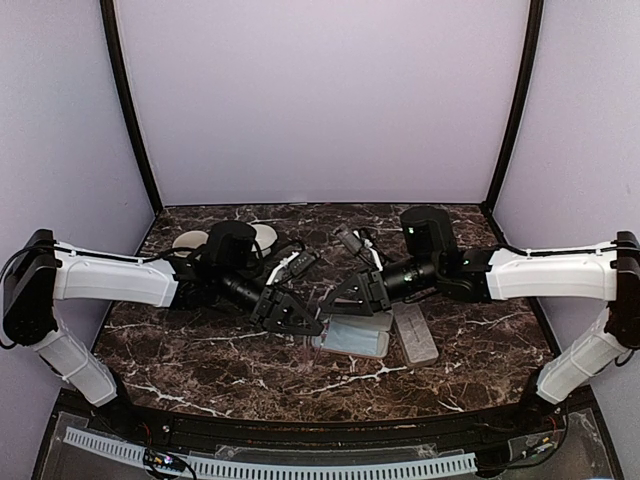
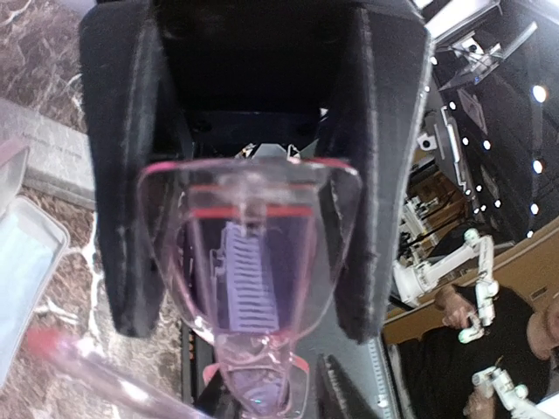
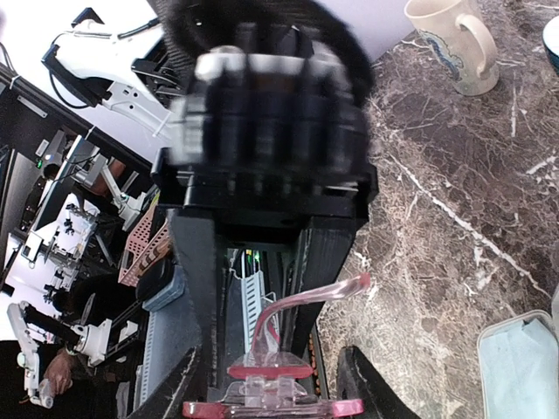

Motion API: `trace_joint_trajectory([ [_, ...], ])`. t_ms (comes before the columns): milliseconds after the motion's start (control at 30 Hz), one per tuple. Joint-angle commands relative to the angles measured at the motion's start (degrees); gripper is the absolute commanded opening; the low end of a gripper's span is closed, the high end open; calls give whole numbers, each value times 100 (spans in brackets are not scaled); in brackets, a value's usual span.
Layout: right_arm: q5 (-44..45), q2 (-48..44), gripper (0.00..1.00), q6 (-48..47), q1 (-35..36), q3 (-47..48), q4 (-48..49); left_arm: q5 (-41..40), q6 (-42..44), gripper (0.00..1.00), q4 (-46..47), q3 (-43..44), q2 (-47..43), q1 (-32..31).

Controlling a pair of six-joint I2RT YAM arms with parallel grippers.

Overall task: Organize the sunglasses
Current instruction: Pass from the left arm to the right, then pass from the right arm to the left

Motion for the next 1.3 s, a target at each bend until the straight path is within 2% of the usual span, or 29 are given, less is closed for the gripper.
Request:
trace_joint_trajectory([
  [0,159,-197,36,116,-123,-134,192,-130,6,47,32,-51,-103,-16],
  [100,215,-235,34,184,-166,-211,206,-314,48,63,20,-81,-168,-11],
  [233,360,-258,31,347,-225,-275,225,-862,97,75,-128,-93,-305,-3],
  [433,1052,-219,27,954,-329,-283,68,-2511,82,86,-543,-185,-770,-22],
  [567,1470,-202,26,1298,-340,-315,31,-3701,165,97,-654,-368,-1170,-226],
  [667,1675,-202,26,1416,-345,-333,15,-4295,246,97,-805,-357,-1182,-399],
  [1000,1978,-225,25,1499,-338,-344,-68,-5315,320,96,-1357,342,-441,-927],
  [1267,2011,-150,25,1532,-338,-362,-23,-5279,379,76,-1368,781,1,-1085],
])
